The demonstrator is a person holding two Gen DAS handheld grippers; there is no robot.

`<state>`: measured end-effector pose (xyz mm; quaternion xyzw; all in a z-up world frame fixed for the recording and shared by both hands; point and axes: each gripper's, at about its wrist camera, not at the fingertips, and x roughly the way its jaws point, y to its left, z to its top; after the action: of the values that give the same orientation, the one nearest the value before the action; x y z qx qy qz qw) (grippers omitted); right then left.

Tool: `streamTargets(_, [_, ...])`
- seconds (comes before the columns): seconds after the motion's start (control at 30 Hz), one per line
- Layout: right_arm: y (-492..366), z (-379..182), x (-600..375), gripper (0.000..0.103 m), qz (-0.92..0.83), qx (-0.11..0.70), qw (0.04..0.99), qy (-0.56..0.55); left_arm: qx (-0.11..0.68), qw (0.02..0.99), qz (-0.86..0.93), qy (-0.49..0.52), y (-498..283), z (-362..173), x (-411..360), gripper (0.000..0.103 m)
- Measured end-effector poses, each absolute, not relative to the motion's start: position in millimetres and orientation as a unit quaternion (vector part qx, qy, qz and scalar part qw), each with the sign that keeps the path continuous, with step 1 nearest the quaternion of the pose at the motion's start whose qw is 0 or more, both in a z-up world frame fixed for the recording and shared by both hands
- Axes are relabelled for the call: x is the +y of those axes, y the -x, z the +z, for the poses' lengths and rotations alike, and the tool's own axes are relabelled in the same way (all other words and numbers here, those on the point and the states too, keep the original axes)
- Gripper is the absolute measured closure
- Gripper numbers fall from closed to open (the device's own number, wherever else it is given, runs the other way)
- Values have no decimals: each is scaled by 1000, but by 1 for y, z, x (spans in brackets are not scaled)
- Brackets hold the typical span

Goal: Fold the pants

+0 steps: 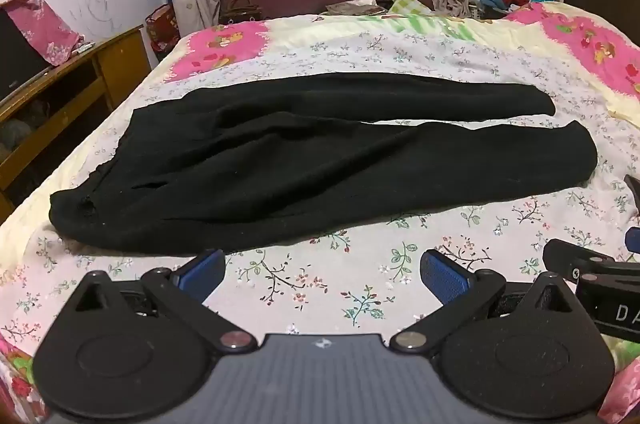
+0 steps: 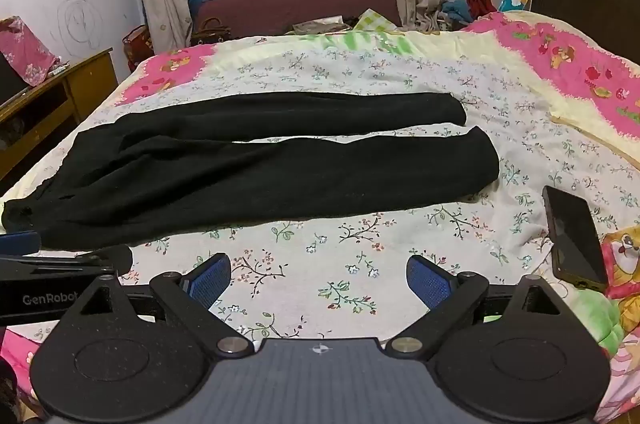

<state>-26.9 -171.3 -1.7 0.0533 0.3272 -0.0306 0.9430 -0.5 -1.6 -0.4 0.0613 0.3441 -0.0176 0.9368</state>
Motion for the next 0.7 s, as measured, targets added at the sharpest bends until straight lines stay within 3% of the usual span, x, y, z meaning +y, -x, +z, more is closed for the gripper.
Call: streamTargets(0.7, [26,-7,-170,18,-17,339,938,-67,362,931,-28,-35,-1,-4,0,0])
